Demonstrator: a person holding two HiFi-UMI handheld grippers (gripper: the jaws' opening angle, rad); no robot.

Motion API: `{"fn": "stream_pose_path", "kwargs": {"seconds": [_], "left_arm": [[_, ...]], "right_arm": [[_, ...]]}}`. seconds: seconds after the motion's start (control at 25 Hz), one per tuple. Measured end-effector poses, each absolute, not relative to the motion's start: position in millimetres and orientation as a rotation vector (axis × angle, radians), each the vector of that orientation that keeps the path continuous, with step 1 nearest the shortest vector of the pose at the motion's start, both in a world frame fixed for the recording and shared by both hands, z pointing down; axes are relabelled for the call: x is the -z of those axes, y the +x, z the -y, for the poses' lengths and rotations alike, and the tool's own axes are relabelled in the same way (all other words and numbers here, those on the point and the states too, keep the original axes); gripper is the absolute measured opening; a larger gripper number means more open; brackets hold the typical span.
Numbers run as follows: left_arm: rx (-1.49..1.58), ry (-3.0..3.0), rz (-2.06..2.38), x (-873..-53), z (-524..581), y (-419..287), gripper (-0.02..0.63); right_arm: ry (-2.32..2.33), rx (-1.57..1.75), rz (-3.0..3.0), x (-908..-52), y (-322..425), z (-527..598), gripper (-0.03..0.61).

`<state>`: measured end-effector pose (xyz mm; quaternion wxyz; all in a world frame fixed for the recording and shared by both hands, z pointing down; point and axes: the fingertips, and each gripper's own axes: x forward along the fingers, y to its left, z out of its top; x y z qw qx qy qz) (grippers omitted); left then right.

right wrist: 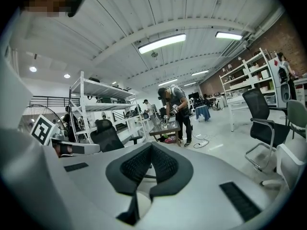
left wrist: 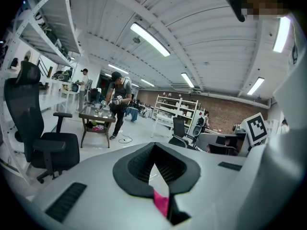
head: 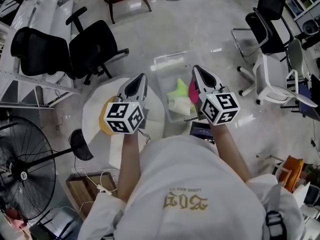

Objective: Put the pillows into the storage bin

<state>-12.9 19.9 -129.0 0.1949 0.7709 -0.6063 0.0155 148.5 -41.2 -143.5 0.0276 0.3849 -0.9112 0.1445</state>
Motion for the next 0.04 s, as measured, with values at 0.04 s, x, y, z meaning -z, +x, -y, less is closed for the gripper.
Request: {"fn": "stream_pose_path", "kwargs": {"seconds": [0.04], "left_arm": [[-0.040,2.162,1.700,129.5,-19.2,-12.5,0.014]], "right_arm": [[1.187,-0.445,2.814,143.4,148.8,42.1,0.012]]}}
